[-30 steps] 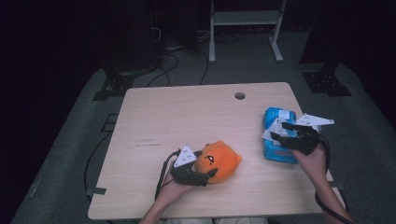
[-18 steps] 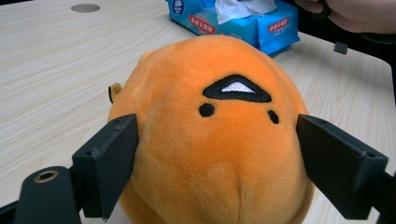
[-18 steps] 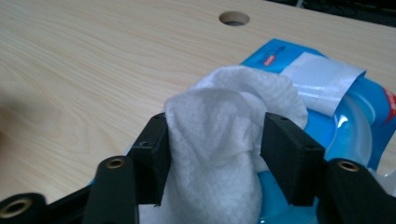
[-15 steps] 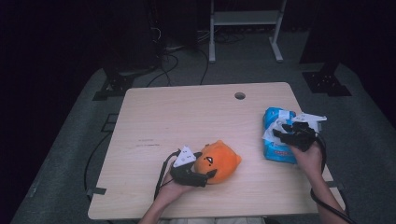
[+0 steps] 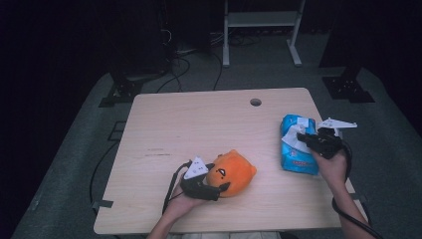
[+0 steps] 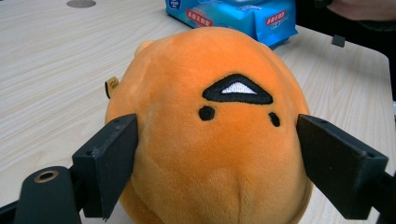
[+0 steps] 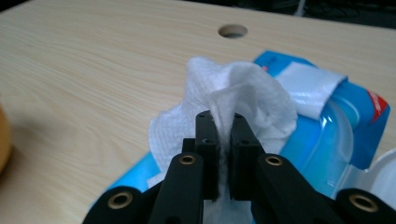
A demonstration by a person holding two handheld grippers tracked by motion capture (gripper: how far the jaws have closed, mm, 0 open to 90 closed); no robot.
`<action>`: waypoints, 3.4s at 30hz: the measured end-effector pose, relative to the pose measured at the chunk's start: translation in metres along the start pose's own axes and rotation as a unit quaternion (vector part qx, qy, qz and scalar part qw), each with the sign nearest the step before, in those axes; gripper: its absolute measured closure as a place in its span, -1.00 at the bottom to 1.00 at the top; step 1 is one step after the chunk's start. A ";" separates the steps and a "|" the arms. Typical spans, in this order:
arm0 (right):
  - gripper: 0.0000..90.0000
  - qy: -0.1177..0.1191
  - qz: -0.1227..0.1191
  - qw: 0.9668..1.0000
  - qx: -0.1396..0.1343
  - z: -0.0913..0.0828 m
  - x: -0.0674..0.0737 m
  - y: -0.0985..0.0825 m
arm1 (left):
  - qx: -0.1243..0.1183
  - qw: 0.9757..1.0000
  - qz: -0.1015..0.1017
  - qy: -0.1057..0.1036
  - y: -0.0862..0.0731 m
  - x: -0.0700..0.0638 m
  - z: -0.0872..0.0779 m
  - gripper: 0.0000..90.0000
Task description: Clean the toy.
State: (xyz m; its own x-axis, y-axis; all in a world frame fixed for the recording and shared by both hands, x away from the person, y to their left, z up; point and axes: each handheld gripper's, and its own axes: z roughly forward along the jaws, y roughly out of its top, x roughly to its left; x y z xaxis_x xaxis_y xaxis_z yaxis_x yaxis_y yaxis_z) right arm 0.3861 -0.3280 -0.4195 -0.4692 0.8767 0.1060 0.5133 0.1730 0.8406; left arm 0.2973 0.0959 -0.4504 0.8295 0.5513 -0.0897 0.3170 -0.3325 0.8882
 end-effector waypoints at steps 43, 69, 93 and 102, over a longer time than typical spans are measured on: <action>0.69 0.240 -0.174 0.954 0.050 0.009 0.163 -0.002 | -0.001 1.000 0.014 -0.011 0.000 0.002 0.004 -0.66; 0.75 0.259 -0.149 0.954 0.025 0.023 0.159 -0.011 | 0.024 0.998 0.032 -0.047 0.003 0.008 0.001 -0.65; 0.81 0.184 -0.157 0.970 0.032 0.007 0.142 -0.034 | 0.029 0.997 0.047 -0.050 0.005 0.011 0.005 -0.56; 0.81 0.236 -0.175 0.956 0.011 0.006 0.175 -0.028 | 0.028 0.998 0.036 -0.051 0.005 0.013 0.004 -0.55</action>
State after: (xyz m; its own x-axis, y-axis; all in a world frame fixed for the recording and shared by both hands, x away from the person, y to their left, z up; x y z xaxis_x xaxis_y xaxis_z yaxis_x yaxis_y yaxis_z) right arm 0.2938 -0.1771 -0.4277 -0.8837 0.4651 0.0524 0.2784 0.4324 0.8576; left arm 0.3118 0.0985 -0.4493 0.8925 0.4449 -0.0741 0.2779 -0.4129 0.8673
